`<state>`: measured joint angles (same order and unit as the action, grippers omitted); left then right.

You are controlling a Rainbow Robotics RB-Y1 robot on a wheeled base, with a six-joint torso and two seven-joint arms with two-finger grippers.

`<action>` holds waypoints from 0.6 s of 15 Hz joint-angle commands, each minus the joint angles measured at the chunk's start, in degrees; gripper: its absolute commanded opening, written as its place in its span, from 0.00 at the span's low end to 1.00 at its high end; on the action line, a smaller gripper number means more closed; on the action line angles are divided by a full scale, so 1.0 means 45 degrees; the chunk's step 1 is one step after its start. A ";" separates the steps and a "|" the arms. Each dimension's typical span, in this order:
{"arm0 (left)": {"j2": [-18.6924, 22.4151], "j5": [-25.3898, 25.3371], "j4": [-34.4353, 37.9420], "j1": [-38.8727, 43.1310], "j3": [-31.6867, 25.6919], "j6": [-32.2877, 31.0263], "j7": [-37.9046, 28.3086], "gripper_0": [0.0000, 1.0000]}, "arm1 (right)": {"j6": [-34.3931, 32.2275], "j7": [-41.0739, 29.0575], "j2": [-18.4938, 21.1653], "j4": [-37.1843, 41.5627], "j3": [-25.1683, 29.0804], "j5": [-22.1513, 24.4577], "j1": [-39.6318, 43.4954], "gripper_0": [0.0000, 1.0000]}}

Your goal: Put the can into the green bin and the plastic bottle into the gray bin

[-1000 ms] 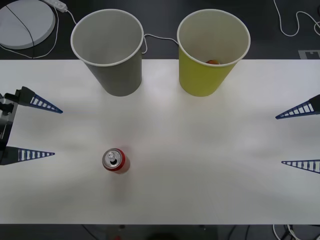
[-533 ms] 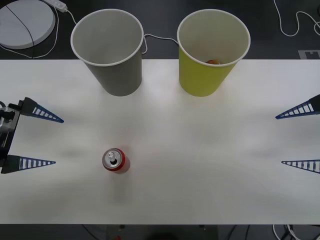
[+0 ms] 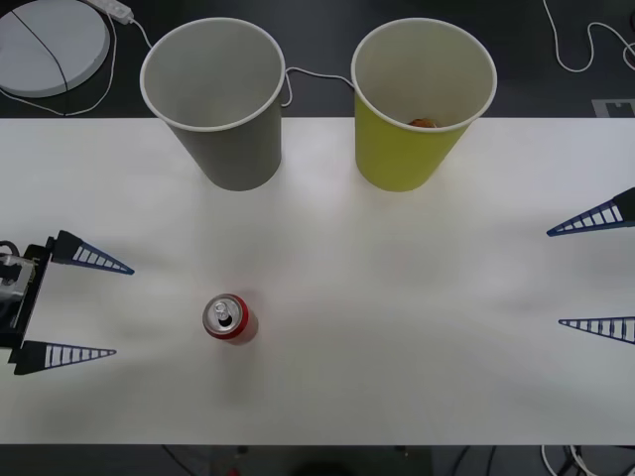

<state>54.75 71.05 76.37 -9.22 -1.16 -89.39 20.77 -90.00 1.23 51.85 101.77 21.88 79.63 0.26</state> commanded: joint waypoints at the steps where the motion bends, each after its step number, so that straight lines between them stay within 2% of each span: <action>1: -0.0018 -0.0788 -0.0917 -0.0021 0.0629 0.0197 0.0872 1.00 | 0.0000 0.0000 0.0002 0.0002 0.0000 0.0000 0.0001 1.00; 4: -0.0175 -0.1745 -0.2284 -0.0256 0.1411 0.0275 0.2005 1.00 | 0.0000 0.0000 0.0002 0.0002 0.0000 0.0000 0.0001 1.00; 6: -0.0585 -0.2116 -0.3241 -0.0392 0.1567 0.0275 0.2923 1.00 | 0.0000 0.0000 0.0002 0.0002 0.0000 0.0000 0.0001 1.00; 9: -0.1210 -0.2351 -0.3925 -0.0431 0.1547 0.0275 0.3313 1.00 | 0.0000 0.0000 0.0002 0.0002 0.0000 0.0000 0.0001 1.00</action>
<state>50.22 60.68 59.24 -11.14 5.86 -88.16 35.52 -90.00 1.23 51.85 101.77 21.88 79.63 0.26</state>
